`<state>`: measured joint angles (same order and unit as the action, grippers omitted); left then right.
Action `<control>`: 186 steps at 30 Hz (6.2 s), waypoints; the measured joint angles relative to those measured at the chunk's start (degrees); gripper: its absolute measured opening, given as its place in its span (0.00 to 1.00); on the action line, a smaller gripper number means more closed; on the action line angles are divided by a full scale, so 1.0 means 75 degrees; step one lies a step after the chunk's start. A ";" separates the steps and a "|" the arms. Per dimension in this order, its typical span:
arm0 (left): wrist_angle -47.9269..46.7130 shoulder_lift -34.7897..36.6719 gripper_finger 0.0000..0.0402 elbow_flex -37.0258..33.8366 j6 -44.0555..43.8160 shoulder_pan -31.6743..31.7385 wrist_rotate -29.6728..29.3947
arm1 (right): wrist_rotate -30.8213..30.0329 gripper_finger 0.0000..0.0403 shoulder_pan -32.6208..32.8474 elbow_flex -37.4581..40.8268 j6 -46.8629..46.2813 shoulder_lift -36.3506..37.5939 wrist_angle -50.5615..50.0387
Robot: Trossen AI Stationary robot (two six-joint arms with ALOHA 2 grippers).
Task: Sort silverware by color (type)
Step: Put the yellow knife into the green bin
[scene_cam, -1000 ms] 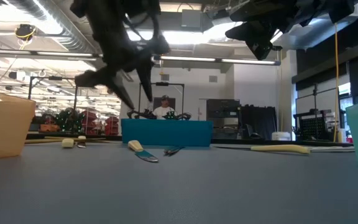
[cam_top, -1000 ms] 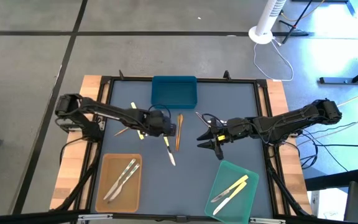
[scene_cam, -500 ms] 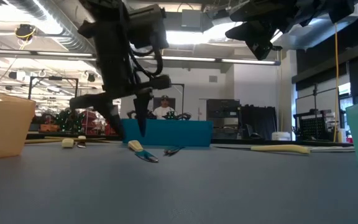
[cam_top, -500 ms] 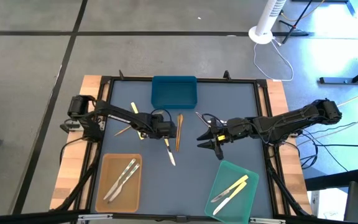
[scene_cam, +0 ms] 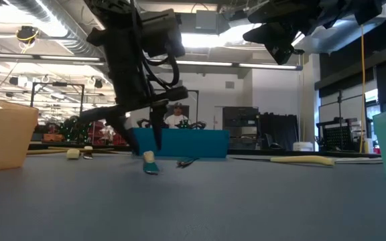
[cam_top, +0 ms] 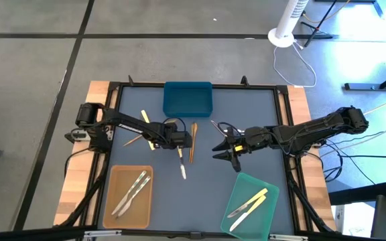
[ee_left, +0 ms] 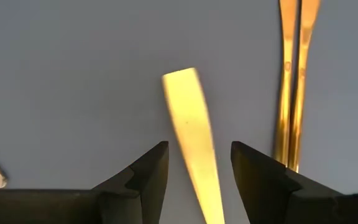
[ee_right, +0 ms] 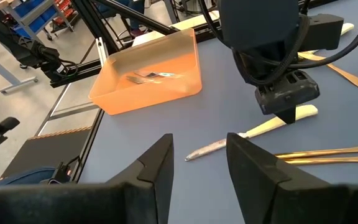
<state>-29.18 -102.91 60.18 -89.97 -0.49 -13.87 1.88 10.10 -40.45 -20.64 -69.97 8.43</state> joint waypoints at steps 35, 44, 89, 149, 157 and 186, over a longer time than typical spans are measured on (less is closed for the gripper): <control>0.0410 -0.0312 0.42 0.0012 -0.0123 -0.0061 0.0152 | 0.0006 0.33 0.0001 0.0000 0.0005 0.0000 0.0063; 0.0414 -0.0321 0.42 0.0012 -0.0125 -0.0058 0.0157 | 0.0005 0.33 0.0002 0.0000 0.0003 0.0000 0.0061; 0.0215 -0.0326 0.17 -0.0006 0.0147 -0.0041 -0.0012 | 0.0005 0.33 -0.0001 0.0000 0.0003 0.0000 0.0056; 0.6652 -0.0090 0.16 -0.0003 0.5085 -0.1644 -0.3625 | -0.2241 0.33 -0.0599 0.0003 -0.2859 0.0033 -0.0424; 0.6640 -0.0090 0.16 -0.0003 0.5084 -0.1647 -0.3643 | -0.2071 0.33 -0.0599 0.0003 -0.3045 -0.0704 0.0702; 0.6560 -0.0085 0.20 0.0000 0.5088 -0.1638 -0.3568 | -0.2446 0.05 -0.0593 -0.0009 -0.2991 -0.1157 0.1321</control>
<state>20.02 -103.55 60.18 -51.82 -12.78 -40.63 -16.47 5.65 -40.51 -43.07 -78.65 18.34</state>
